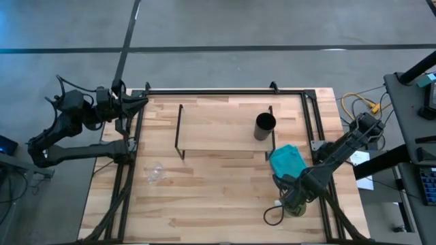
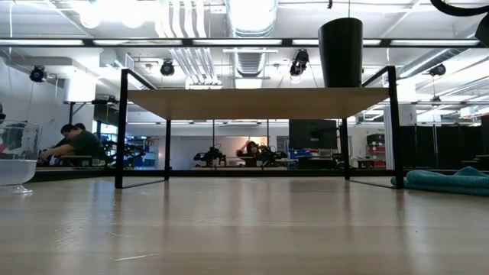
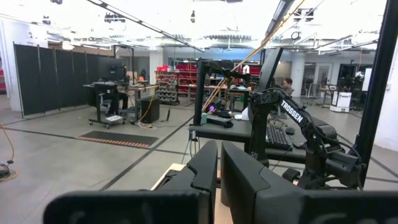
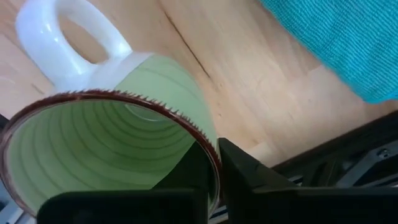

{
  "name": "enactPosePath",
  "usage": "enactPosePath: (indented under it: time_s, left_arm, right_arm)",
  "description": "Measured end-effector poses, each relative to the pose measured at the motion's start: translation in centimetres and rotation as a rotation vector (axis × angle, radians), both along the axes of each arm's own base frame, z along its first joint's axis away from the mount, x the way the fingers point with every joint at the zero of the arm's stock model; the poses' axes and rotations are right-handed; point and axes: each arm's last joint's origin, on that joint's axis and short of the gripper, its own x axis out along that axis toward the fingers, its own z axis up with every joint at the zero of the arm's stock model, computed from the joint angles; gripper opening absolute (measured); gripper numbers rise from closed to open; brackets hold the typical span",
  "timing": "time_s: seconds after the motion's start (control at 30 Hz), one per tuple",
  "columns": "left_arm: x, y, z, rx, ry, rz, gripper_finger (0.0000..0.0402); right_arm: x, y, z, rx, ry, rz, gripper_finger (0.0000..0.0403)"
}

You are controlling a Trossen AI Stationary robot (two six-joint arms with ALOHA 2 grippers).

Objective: Stack small to large cups/mugs on shelf
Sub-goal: Put the green mug on the shelf

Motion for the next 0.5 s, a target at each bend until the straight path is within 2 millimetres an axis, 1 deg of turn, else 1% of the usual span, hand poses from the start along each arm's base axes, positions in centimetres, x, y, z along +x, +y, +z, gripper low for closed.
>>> enactPosePath:
  time_s: [0.1,0.2,0.37,0.5]
  left_arm:
    - [0.0,0.0,0.0,0.000,0.001,0.000,0.0011]
    - [0.0,0.0,0.0,0.000,0.001,0.000,0.0011]
    - [0.0,0.0,0.0,0.000,0.001,0.000,0.0011]
    - [0.0,0.0,0.0,0.000,0.001,0.000,0.0011]
  right_arm:
    - [0.0,0.0,0.1,-0.003,-0.008,0.010,0.0016]
    - [0.4,0.1,0.5,-0.021,-0.051,0.027,0.0016]
    - [1.5,0.1,2.3,0.012,-0.108,0.063,0.0015]
    - [2.7,-0.4,4.3,0.044,-0.154,0.101,0.0014]
